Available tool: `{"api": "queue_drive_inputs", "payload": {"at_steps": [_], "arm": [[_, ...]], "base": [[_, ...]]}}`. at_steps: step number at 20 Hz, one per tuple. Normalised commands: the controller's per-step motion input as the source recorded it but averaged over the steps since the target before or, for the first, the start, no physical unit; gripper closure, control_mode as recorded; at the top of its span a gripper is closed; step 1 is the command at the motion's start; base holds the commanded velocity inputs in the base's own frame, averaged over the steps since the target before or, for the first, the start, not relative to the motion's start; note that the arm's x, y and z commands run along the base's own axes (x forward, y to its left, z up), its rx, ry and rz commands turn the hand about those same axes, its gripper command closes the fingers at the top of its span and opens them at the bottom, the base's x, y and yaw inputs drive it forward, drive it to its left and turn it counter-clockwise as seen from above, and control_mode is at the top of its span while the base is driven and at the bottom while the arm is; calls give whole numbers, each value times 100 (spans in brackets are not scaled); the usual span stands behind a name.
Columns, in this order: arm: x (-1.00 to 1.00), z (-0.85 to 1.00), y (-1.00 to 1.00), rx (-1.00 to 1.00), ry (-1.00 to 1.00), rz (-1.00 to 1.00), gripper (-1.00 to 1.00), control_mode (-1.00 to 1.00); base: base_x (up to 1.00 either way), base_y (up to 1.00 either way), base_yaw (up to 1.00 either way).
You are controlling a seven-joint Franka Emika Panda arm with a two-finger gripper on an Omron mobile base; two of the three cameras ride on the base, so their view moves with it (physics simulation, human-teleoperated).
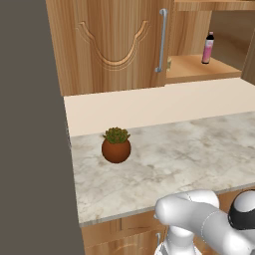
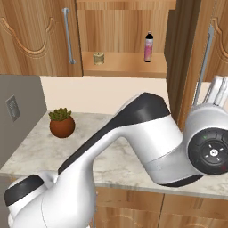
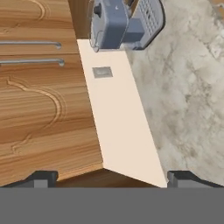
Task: Pick the candle and candle from the dining table and place them in the open cabinet. Close the cabinet after placing the objects.
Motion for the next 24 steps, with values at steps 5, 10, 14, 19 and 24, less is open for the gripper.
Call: {"api": "queue_drive_inputs", "payload": {"at_steps": [5, 10, 14, 19, 24], "arm": [[14, 0, 0, -5, 0, 11, -100, -100], [16, 0, 1, -2, 0, 8, -100, -100], [3, 0, 22, -7, 0, 5, -100, -100], [5, 0, 24, -7, -1, 6, -100, -100], [6, 3, 24, -6, -1, 3, -100, -100]], "base": [[0, 0, 0], [0, 0, 0], [0, 0, 0], [0, 0, 0], [0, 0, 0]]}}
